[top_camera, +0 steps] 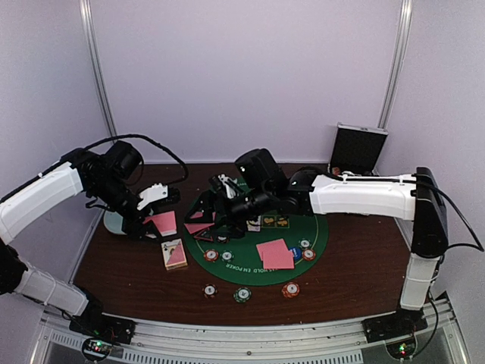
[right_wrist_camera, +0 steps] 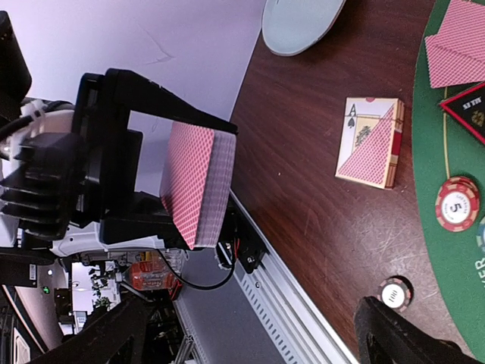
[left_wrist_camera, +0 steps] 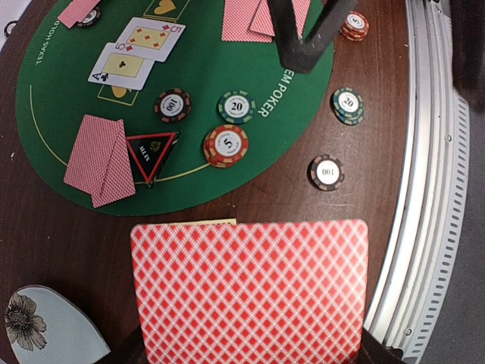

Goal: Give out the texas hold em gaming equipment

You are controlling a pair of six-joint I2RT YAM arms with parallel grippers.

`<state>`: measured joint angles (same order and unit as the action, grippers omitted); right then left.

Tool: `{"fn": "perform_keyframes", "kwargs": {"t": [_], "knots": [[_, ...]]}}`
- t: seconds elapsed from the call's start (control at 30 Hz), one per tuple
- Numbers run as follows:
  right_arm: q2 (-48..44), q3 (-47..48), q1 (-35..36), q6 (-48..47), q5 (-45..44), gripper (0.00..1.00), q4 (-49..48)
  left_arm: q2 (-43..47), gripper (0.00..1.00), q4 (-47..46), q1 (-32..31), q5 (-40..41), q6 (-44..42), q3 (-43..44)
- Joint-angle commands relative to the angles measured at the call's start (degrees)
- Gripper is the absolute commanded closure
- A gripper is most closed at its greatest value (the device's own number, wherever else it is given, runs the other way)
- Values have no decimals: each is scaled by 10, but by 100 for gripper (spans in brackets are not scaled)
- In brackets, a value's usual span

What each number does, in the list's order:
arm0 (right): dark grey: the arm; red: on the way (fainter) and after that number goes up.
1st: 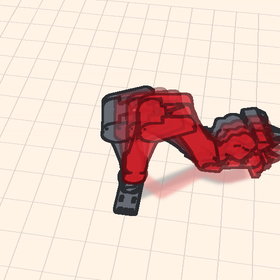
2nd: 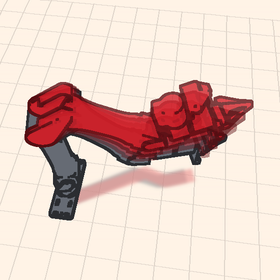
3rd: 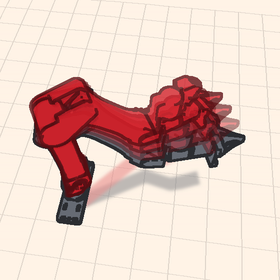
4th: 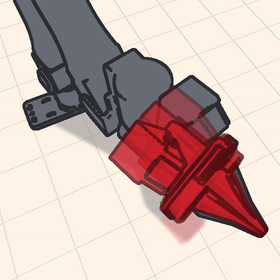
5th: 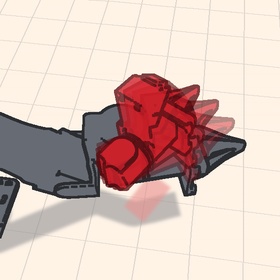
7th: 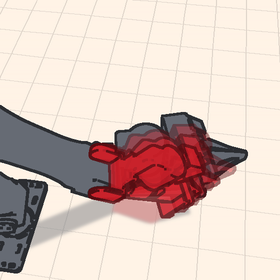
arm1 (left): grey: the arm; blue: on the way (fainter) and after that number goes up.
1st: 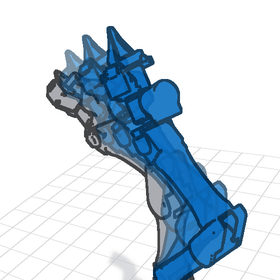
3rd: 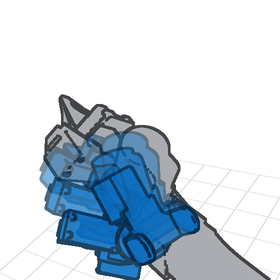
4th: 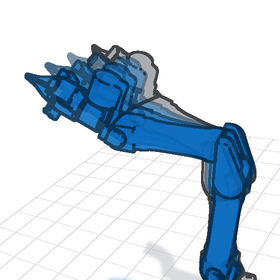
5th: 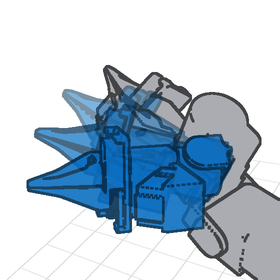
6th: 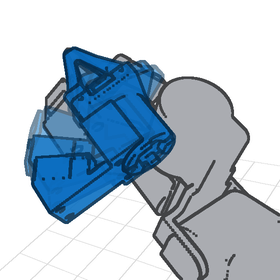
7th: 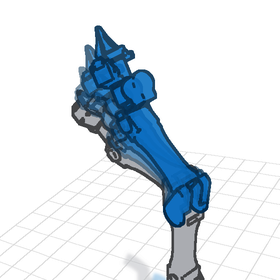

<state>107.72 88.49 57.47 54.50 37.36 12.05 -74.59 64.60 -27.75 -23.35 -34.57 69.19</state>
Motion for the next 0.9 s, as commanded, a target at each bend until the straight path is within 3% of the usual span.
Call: {"fn": "perform_keyframes", "kwargs": {"t": [0.0, 0.87], "knots": [[21, 8, 13, 47, 15, 0, -61, -1, 100, -9, 2, -11, 0, 21], [131, 68, 30, 170, 52, 4, -212, 7, 100, -9, 3, -18, 5, 22]]}}
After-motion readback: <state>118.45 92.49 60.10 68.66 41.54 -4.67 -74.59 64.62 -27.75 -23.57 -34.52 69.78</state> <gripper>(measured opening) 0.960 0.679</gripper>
